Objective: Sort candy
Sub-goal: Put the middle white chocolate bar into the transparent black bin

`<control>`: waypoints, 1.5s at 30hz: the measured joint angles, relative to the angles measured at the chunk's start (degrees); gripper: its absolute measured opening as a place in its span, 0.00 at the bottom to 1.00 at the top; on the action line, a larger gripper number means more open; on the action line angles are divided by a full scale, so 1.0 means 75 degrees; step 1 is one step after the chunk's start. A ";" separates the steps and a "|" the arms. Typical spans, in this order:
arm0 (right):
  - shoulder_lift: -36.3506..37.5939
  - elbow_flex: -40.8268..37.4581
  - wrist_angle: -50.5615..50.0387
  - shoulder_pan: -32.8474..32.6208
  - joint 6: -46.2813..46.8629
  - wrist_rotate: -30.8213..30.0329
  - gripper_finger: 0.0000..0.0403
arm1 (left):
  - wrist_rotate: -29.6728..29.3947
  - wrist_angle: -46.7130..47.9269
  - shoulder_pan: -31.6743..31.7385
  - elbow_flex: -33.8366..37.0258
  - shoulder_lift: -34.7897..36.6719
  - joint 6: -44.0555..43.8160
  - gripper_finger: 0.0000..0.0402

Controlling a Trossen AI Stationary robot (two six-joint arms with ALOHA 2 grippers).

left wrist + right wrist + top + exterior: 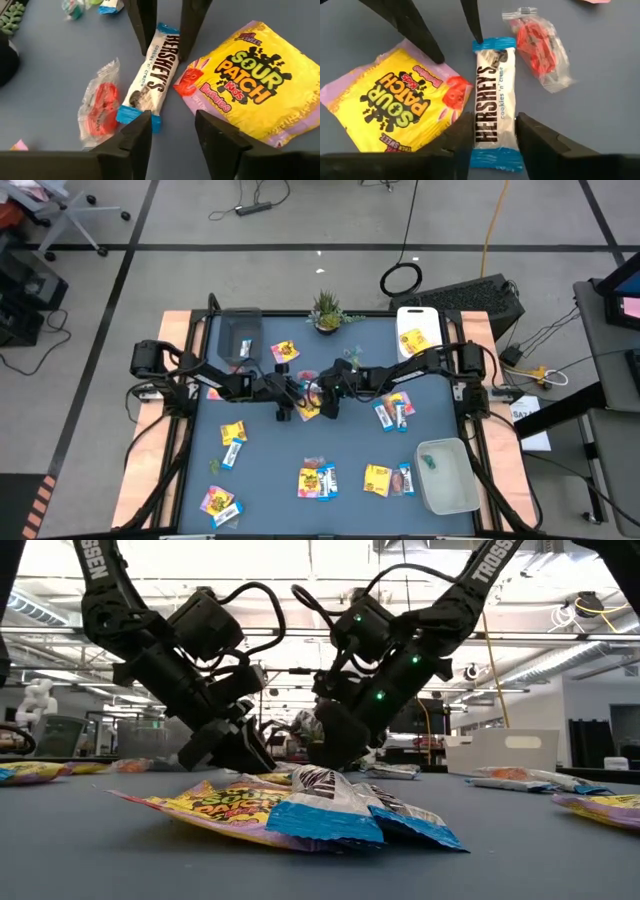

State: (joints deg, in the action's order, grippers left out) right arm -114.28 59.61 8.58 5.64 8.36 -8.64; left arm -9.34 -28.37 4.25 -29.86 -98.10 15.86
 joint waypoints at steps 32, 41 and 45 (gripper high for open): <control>0.0035 0.0214 0.0556 -0.0523 -0.0673 0.0437 0.11 | -0.1190 0.1117 -0.0796 -0.0577 0.0058 0.1011 0.48; 0.0050 0.0373 0.0535 -0.0630 -0.0815 0.0428 0.11 | -0.1219 0.1284 -0.0836 -0.0577 0.0061 0.1000 0.42; 0.0050 0.0373 0.0518 -0.0626 -0.0664 0.0410 0.12 | -0.1220 0.1310 -0.0836 -0.0577 0.0061 0.1004 0.35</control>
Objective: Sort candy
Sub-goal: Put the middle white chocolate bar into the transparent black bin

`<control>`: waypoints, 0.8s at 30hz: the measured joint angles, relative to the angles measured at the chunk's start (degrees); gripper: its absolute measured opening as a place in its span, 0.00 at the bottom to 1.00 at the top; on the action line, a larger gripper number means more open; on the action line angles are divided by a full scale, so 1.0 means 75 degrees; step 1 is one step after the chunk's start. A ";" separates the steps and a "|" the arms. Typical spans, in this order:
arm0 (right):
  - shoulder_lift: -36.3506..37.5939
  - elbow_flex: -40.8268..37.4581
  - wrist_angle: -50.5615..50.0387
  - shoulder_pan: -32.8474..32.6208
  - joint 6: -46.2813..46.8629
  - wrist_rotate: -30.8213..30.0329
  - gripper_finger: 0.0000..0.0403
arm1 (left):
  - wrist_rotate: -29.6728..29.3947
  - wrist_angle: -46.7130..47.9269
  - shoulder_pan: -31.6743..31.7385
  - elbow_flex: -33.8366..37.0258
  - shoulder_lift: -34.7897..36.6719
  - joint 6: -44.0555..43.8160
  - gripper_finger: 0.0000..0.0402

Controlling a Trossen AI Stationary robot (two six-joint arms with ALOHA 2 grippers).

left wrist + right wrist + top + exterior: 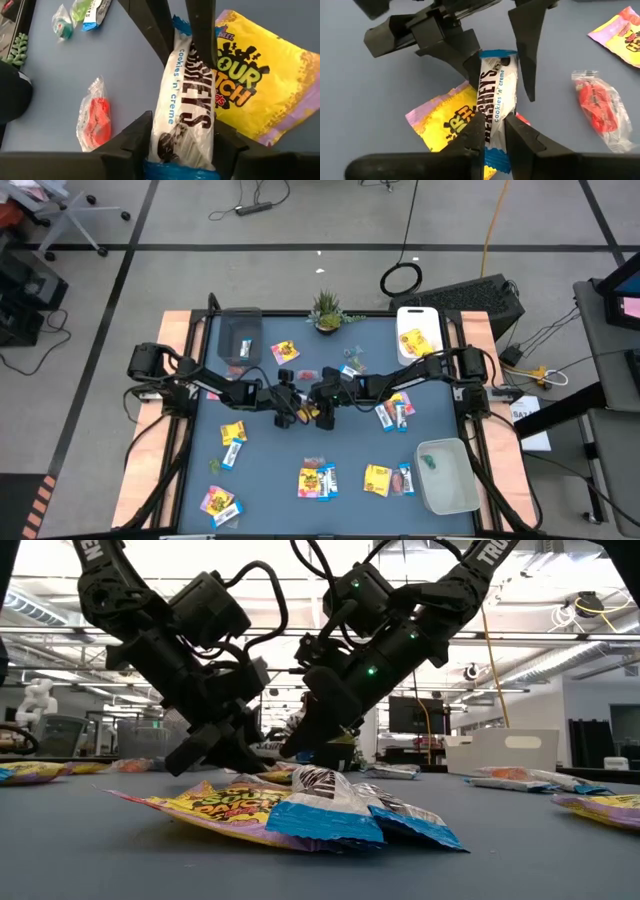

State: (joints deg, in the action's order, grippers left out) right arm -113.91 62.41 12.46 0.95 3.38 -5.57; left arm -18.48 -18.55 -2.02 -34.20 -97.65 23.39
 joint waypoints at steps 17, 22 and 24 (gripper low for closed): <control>0.0479 0.0000 -0.0447 0.0003 -0.0194 -0.0122 0.46 | -0.0341 0.0943 0.0002 0.0008 0.0532 -0.0004 0.08; 0.1108 0.0000 -0.1078 0.0006 -0.0409 -0.0909 0.50 | -0.0940 0.1719 0.0265 -0.0003 0.1387 -0.0110 0.08; 0.1337 0.0000 -0.1432 0.0008 -0.0415 -0.1129 0.50 | -0.0984 0.2299 0.0474 0.0009 0.1855 -0.0429 0.08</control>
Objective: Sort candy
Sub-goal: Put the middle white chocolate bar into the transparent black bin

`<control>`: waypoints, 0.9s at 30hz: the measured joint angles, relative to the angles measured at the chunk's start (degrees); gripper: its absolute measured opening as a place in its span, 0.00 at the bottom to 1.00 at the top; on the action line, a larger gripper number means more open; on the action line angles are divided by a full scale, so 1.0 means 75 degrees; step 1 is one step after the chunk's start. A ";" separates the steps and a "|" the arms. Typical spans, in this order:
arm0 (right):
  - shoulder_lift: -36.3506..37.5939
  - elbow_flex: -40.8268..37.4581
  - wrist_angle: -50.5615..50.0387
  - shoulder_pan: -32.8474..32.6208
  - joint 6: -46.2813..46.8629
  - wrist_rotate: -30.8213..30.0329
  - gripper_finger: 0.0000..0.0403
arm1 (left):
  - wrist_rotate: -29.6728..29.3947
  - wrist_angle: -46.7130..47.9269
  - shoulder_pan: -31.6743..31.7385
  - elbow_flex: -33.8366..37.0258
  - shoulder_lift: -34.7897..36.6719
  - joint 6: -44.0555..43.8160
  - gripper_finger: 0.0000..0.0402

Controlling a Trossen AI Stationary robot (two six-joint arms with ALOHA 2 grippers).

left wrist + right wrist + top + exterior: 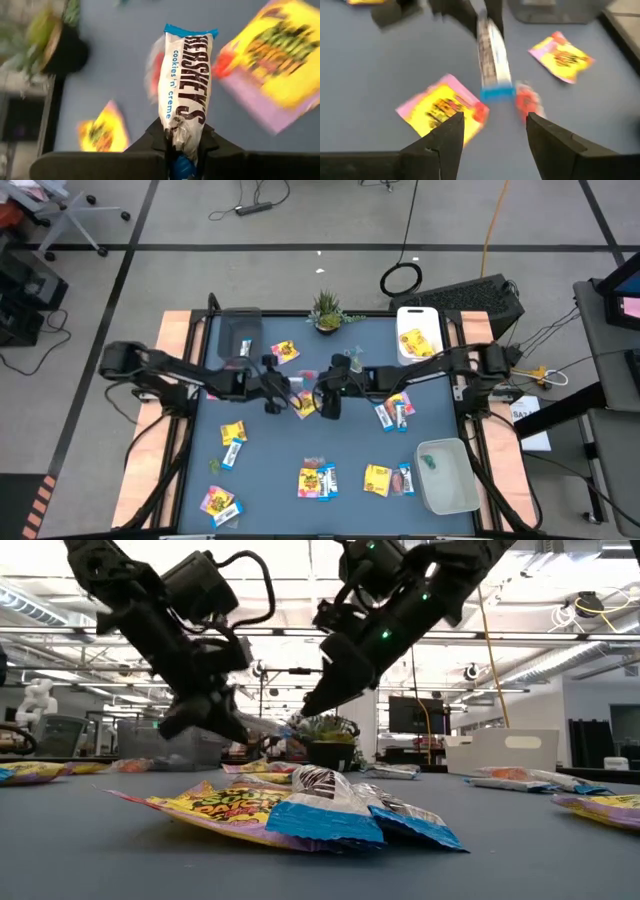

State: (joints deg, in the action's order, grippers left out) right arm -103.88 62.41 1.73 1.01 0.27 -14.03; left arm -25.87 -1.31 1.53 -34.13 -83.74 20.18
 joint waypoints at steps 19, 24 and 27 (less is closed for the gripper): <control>0.0353 0.0000 -0.0599 -0.0072 0.0071 -0.0150 0.41 | -0.0352 0.5958 0.2906 -0.0968 0.2803 -0.4384 0.08; 0.0353 0.0000 -0.0590 -0.0072 0.0071 -0.0150 0.41 | 0.0276 0.6194 0.3928 -0.1143 0.2190 -0.4000 0.08; 0.0353 0.0000 -0.0590 -0.0072 0.0070 -0.0150 0.41 | 0.0457 0.6007 0.4371 -0.1262 0.1682 -0.3587 0.08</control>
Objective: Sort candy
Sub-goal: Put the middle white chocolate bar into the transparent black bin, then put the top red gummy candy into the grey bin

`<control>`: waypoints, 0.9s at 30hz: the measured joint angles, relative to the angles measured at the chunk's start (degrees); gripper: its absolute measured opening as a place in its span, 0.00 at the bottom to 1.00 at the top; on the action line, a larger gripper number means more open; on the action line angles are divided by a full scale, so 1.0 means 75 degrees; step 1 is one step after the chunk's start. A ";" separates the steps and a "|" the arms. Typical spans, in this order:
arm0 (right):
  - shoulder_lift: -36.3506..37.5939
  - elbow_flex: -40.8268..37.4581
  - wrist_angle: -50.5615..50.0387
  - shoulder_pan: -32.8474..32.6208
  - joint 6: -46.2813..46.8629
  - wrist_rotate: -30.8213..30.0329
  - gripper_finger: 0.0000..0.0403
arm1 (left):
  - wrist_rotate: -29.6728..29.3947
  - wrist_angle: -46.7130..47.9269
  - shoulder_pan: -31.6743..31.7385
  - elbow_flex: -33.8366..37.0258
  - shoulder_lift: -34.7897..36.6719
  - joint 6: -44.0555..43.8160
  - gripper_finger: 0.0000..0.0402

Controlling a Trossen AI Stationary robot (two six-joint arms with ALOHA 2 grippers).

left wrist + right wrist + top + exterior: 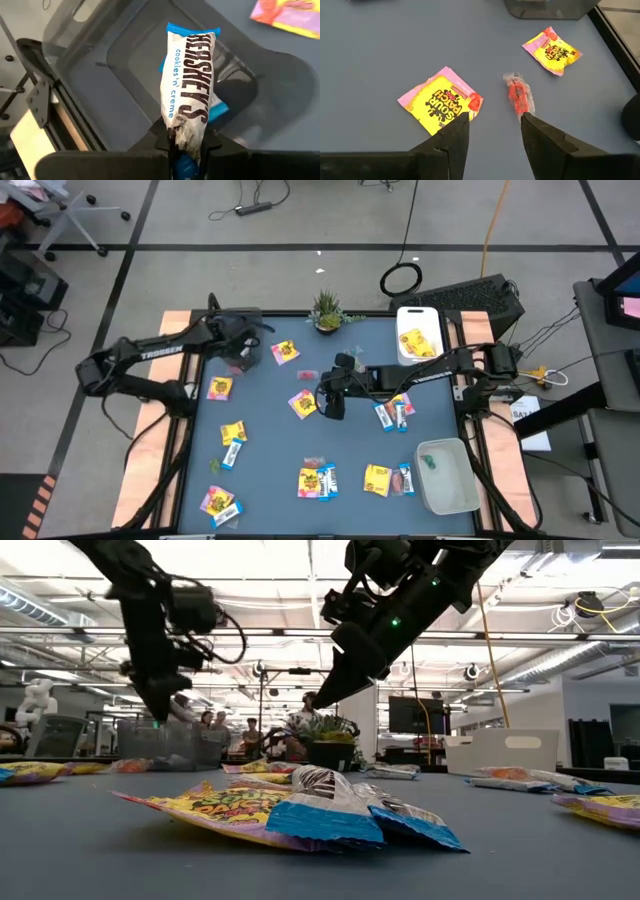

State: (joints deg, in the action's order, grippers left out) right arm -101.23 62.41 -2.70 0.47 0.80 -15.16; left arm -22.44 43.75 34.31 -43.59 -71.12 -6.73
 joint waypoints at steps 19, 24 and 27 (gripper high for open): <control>-0.0003 0.0000 -0.0137 0.0000 -0.0055 0.0017 0.41 | -0.0047 -0.0183 0.0645 -0.0367 -0.0985 0.1071 0.33; -0.0003 0.0000 -0.0341 0.0000 -0.0058 0.0014 0.41 | -0.0090 -0.0314 0.0278 -0.0367 -0.0612 0.1148 0.34; -0.0006 0.0000 -0.0425 0.0000 -0.0058 0.0012 0.41 | -0.0090 -0.0506 -0.0128 -0.0367 -0.0219 0.0932 0.34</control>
State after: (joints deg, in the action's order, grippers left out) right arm -101.27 62.41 -5.89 0.47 0.36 -15.07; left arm -23.11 39.95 33.35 -46.35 -72.76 0.26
